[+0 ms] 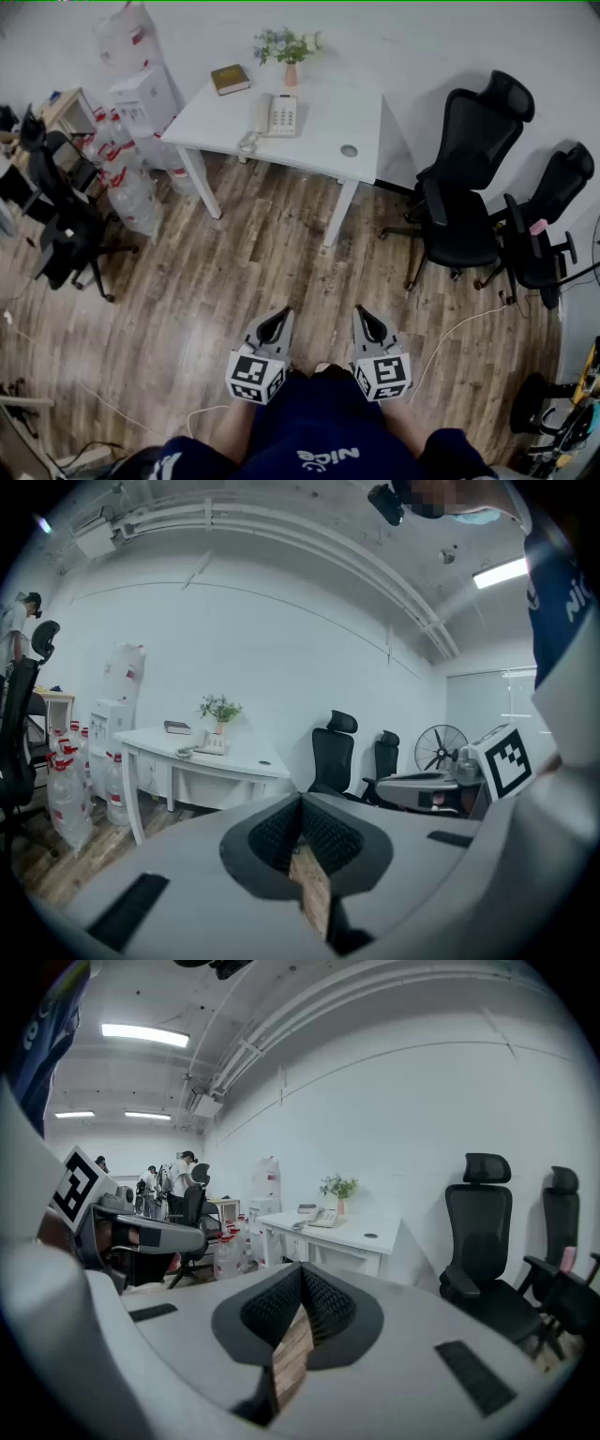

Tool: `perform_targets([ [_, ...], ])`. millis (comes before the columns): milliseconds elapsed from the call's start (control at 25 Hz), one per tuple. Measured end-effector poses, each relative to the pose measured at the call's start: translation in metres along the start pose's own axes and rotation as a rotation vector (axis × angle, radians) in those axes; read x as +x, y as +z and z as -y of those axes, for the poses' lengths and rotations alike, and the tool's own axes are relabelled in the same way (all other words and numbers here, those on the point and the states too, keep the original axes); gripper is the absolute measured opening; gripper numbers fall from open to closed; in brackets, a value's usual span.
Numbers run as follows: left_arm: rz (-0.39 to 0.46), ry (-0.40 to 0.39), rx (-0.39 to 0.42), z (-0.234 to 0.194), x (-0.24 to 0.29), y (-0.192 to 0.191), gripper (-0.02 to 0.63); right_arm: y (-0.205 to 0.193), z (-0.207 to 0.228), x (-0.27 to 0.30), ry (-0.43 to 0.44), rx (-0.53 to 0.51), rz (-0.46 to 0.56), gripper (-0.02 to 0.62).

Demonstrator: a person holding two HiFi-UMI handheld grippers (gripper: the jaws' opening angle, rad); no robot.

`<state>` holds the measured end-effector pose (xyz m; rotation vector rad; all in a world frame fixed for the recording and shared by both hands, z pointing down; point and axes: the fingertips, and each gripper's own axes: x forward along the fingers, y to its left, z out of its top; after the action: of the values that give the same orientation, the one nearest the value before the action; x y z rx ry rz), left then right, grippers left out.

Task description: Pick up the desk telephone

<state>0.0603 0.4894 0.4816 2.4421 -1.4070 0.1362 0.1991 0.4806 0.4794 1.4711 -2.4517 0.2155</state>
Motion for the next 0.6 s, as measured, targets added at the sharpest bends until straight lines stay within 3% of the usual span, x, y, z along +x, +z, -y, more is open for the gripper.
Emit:
perform_targets([
  [320, 0.015, -0.033, 0.036, -0.016, -0.012, 0.013, 0.017, 0.007, -0.021, 0.005, -0.026, 0.008, 0.022, 0.021],
  [600, 0.011, -0.008, 0.019, -0.042, -0.015, 0.012, 0.017, 0.005, -0.037, 0.025, -0.004, 0.045, 0.037, 0.023],
])
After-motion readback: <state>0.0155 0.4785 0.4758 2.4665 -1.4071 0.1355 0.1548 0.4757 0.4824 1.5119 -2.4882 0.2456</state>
